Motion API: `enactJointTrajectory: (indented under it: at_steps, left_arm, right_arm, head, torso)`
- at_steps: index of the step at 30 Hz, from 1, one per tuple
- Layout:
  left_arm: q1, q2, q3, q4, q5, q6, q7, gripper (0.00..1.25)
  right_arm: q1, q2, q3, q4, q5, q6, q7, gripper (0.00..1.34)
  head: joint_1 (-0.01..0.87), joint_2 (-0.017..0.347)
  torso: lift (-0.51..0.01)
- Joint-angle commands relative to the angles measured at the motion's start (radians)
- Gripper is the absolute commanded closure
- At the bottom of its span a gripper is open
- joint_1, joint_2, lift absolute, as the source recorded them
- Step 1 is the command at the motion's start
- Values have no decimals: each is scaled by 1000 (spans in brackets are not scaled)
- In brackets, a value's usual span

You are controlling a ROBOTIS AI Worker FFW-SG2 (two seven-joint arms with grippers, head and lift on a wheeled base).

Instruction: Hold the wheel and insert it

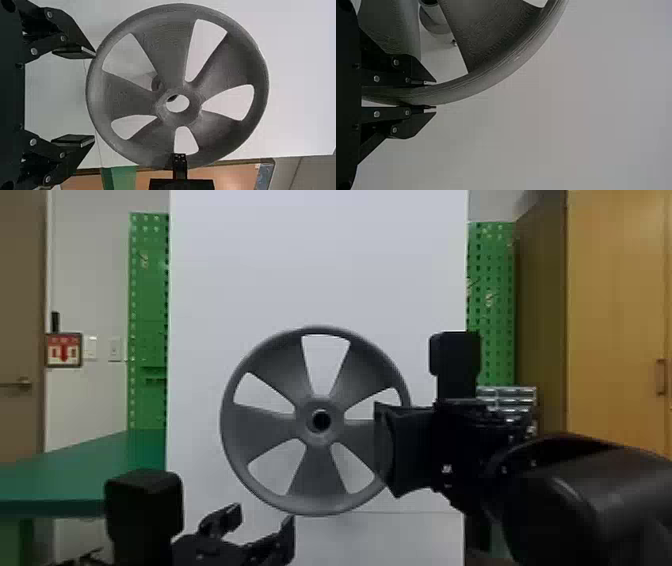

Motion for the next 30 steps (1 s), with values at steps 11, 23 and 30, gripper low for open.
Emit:
enactJointTrajectory:
  at_steps: [11, 23, 30]
  left_arm:
    - [-2, 0, -2, 2, 0, 0, 1, 495]
    - [-2, 2, -4, 3, 2, 0, -1, 495]
    - [-3, 2, -4, 5, 3, 0, 1, 495]
  right_arm:
    - [-19, 1, 7, 55, 9, -28, 0, 1096]
    - [-22, 1, 8, 87, 15, -62, 0, 1096]
    - [-25, 1, 13, 96, 18, -75, 0, 1096]
  head:
    - [0, 29]
    - [0, 29]
    - [0, 29]
  torso:
    - [-488]
    - [-488]
    - [-488]
